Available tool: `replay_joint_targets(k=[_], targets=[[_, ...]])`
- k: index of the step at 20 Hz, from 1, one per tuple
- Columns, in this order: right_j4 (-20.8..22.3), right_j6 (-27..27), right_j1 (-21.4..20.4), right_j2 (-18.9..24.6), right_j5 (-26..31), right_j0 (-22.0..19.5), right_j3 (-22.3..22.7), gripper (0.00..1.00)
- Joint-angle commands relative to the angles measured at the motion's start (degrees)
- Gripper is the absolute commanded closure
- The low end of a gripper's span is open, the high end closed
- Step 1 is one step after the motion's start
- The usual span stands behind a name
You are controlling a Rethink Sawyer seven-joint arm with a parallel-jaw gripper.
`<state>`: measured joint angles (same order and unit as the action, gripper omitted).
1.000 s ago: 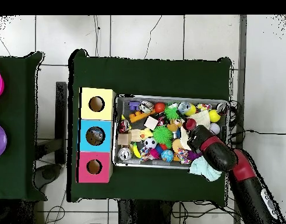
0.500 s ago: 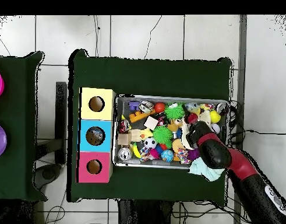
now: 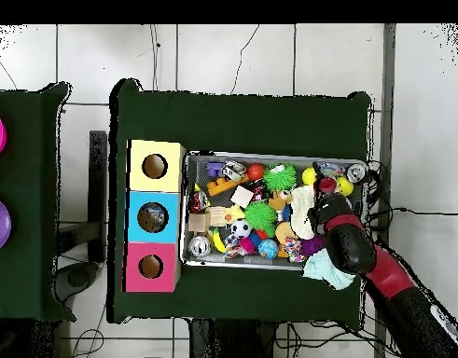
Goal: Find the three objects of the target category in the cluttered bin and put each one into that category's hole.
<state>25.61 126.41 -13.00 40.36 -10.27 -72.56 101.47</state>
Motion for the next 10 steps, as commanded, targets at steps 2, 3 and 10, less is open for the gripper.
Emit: replay_joint_targets(k=[2,3,10], targets=[[-3.51,10.81,1.68,-4.42,-5.67,-1.05,-1.84,0.0],[-3.94,10.87,1.15,-5.37,-6.66,-0.4,-1.82,0.0],[-2.66,9.71,2.15,-5.47,-9.29,-0.67,-2.71,0.0]])
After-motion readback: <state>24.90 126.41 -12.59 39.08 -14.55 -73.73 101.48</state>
